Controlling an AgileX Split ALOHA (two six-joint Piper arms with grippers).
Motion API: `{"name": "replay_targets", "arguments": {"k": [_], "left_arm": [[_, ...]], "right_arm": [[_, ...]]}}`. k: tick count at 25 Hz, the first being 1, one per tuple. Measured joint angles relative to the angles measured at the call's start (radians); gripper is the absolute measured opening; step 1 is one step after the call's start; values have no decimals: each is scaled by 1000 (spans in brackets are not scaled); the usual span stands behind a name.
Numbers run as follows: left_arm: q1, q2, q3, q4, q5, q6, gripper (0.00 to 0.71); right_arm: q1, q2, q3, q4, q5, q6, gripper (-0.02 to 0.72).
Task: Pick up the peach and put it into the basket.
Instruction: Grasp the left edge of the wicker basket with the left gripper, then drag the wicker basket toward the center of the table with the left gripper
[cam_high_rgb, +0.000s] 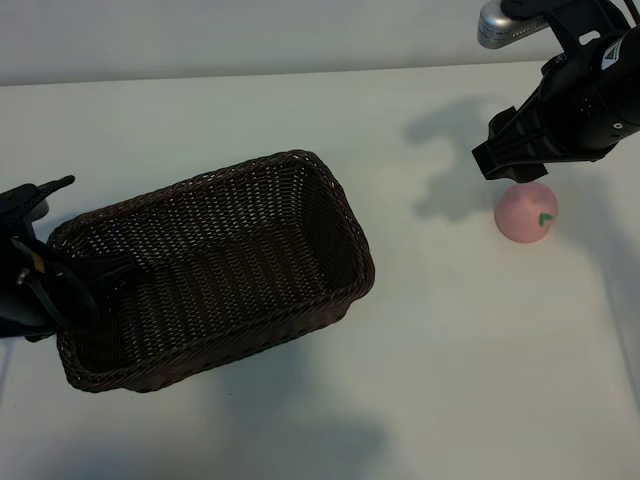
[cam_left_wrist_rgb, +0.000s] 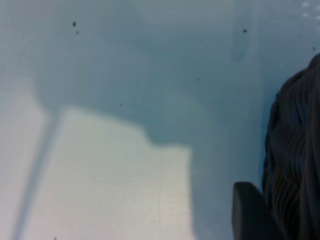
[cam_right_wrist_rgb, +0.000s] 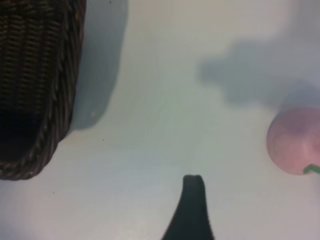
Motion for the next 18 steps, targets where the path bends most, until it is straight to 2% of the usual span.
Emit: {"name": "replay_targets", "arguments": {"k": [7, 13, 18], "left_arm": [[0, 0, 0, -21, -27, 19, 237], [0, -26, 0, -194, -96, 162, 162], [0, -51, 1, -315, -137, 264, 162]], "right_arm": [[0, 0, 0, 0, 0, 0, 593], [0, 0, 0, 0, 0, 0, 593], [0, 0, 0, 0, 0, 0, 593]]}}
